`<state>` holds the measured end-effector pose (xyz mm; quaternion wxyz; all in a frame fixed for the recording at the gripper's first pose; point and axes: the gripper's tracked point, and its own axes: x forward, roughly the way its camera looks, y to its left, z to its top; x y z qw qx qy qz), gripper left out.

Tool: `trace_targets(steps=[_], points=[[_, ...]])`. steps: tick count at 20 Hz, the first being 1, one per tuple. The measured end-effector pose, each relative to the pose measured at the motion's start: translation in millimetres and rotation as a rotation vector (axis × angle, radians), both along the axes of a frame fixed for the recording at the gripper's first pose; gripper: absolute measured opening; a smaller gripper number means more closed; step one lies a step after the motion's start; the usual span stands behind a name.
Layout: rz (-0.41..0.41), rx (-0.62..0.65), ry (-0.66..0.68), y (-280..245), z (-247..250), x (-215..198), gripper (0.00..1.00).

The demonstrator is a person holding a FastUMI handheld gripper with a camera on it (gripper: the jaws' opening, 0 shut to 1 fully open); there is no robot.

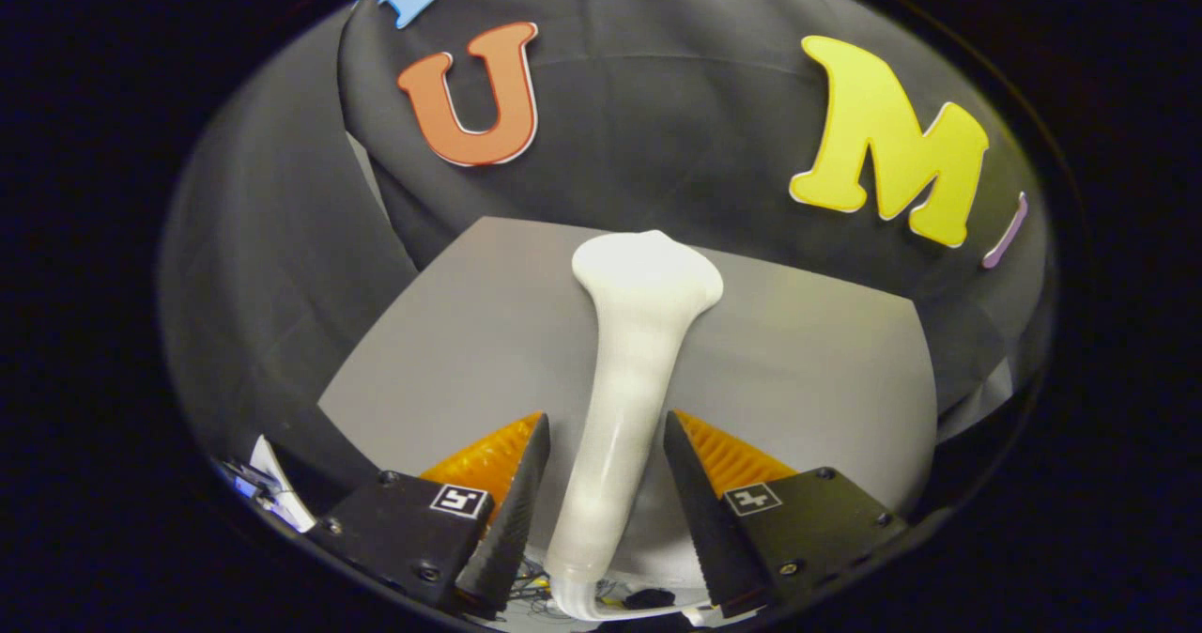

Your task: Iron the clothes twice with a garment steamer, once on the left side and once on the right side.

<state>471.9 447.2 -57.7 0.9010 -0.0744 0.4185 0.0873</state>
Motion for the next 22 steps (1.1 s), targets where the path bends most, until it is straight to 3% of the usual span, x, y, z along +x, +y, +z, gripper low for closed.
trace_targets(steps=[8,16,22], points=[[-0.067,-0.01,-0.038,2.2,-11.8,10.7,0.61],[-0.088,0.061,-0.081,7.9,-11.3,11.8,0.34],[-0.077,0.113,-0.169,4.9,23.3,3.0,0.3]])
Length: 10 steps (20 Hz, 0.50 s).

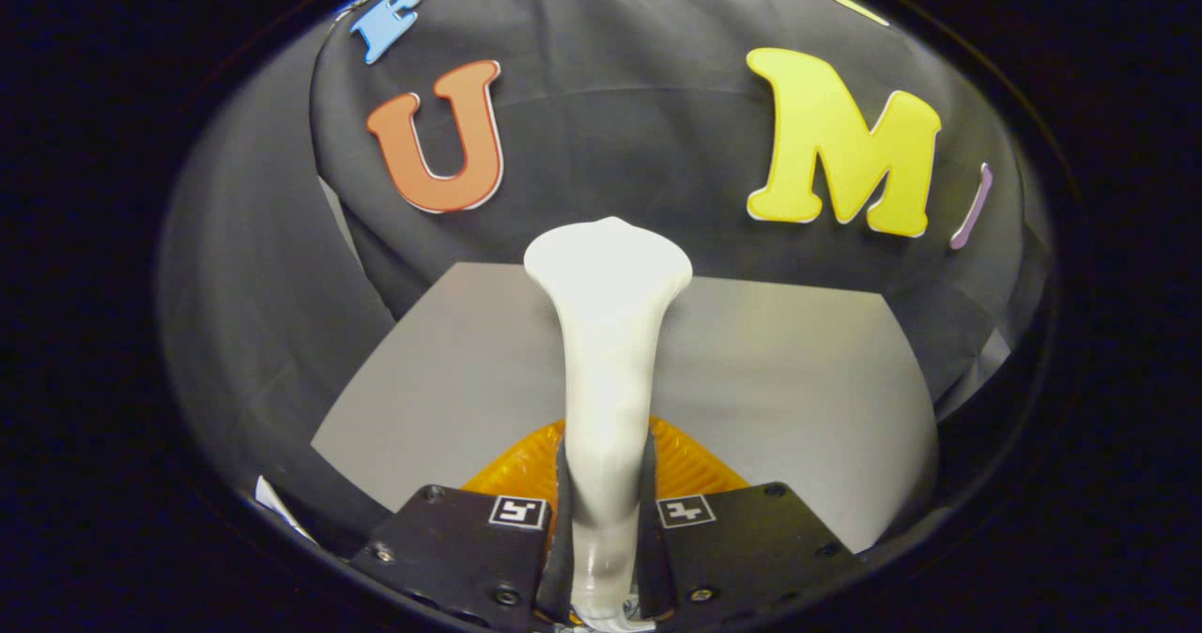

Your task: Iron the clothes twice with a garment steamer, once on the left side and once on the right side.

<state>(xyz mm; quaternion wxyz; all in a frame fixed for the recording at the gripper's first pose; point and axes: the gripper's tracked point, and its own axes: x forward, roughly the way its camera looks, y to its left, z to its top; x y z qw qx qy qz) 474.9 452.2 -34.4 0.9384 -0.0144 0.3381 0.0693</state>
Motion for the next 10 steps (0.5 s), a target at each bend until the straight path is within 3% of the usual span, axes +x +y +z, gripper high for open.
trace_targets(steps=[6,10], points=[[0.085,0.09,-0.059,0.1,45.2,-40.5,0.3],[0.129,0.119,-0.166,-6.2,93.6,-68.4,0.29]])
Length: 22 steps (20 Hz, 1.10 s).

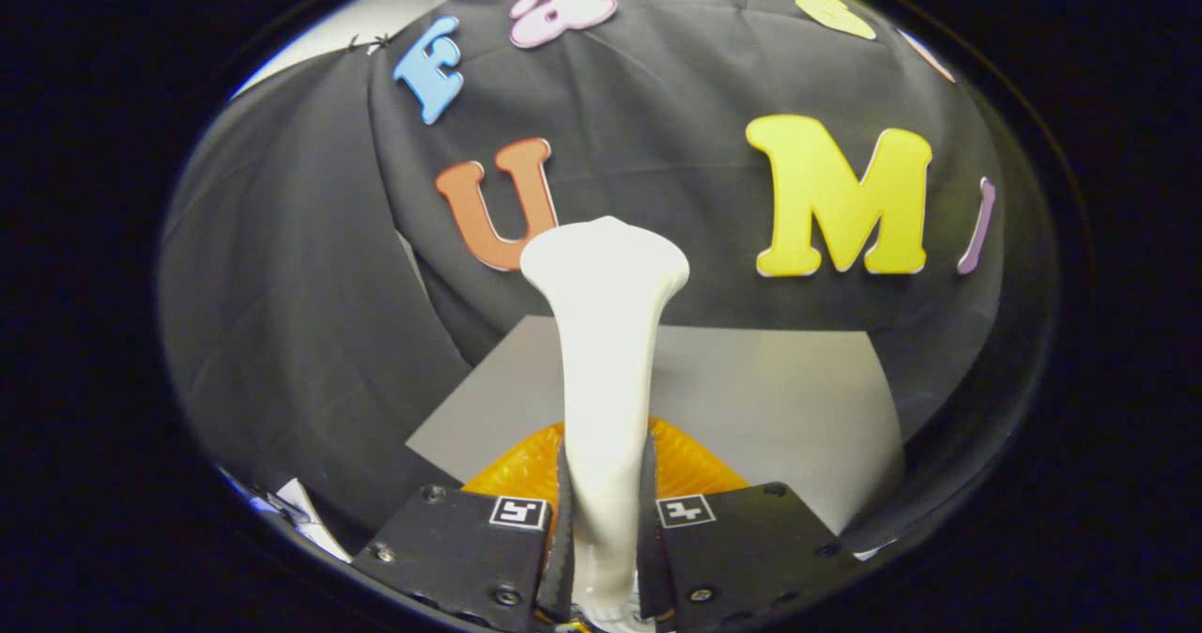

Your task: Iron the clothes twice with a garment steamer, once on the left side and once on the right side.

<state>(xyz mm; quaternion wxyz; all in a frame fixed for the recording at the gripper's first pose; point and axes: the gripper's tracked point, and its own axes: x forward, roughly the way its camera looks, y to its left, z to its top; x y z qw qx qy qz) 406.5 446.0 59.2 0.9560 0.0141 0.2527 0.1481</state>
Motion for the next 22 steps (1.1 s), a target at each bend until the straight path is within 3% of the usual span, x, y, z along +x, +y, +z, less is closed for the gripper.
trace_targets(steps=[8,13,22], points=[[0.073,0.056,-0.166,-19.5,72.3,-73.4,0.29],[0.065,0.084,-0.241,-62.6,101.7,-125.3,0.29],[-0.071,0.071,-0.434,-210.6,164.5,-225.9,0.29]])
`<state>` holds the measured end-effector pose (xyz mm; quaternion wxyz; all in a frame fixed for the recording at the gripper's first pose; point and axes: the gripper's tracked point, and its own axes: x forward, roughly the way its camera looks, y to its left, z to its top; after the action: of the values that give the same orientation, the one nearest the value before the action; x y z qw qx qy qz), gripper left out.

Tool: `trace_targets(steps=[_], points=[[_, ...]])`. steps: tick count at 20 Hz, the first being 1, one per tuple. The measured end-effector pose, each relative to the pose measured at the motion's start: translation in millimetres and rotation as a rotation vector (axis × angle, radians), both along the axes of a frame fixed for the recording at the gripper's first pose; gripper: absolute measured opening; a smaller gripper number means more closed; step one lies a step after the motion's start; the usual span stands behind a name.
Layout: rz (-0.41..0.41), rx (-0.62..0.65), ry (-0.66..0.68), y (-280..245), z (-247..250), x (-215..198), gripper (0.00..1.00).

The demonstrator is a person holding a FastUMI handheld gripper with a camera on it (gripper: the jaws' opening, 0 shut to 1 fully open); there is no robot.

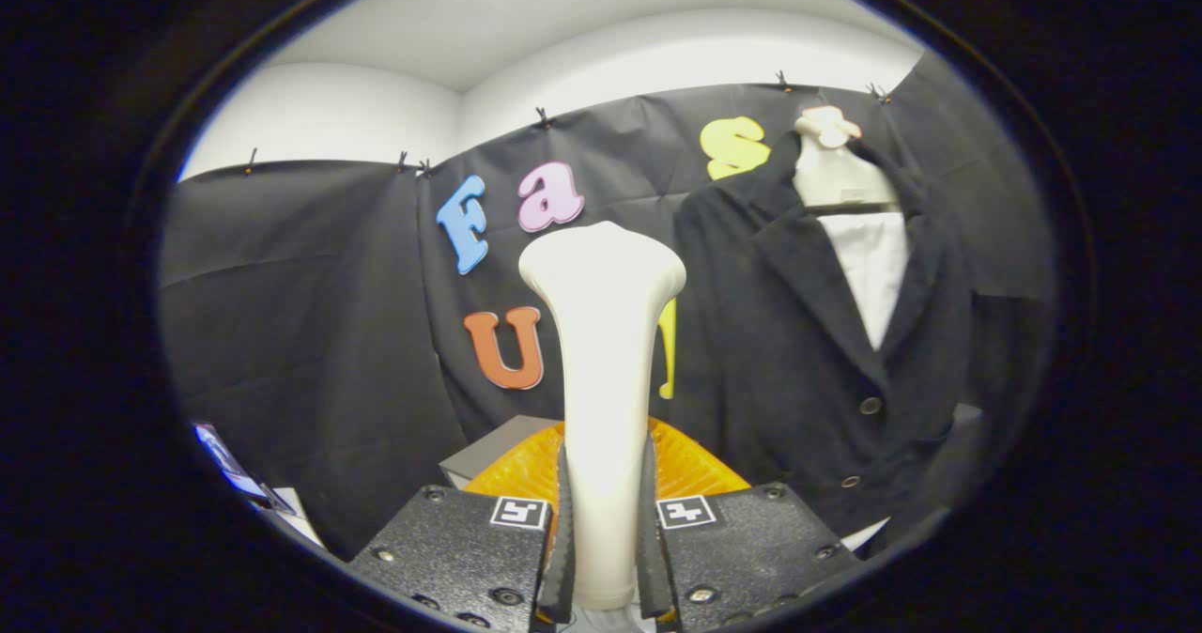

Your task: Iron the clothes twice with a garment steamer, once on the left side and once on the right side.

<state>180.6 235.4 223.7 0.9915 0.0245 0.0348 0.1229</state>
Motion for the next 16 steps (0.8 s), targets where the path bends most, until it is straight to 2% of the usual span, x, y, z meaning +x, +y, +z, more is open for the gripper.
trace_targets(steps=[6,10,12,16], points=[[-0.139,-0.026,-0.066,-86.6,21.7,-38.0,0.29],[-0.192,-0.058,-0.079,-116.7,27.9,-45.8,0.29],[-0.195,-0.071,-0.089,-125.6,30.6,-41.0,0.29],[-0.151,-0.067,-0.11,-126.5,38.3,-9.7,0.29]])
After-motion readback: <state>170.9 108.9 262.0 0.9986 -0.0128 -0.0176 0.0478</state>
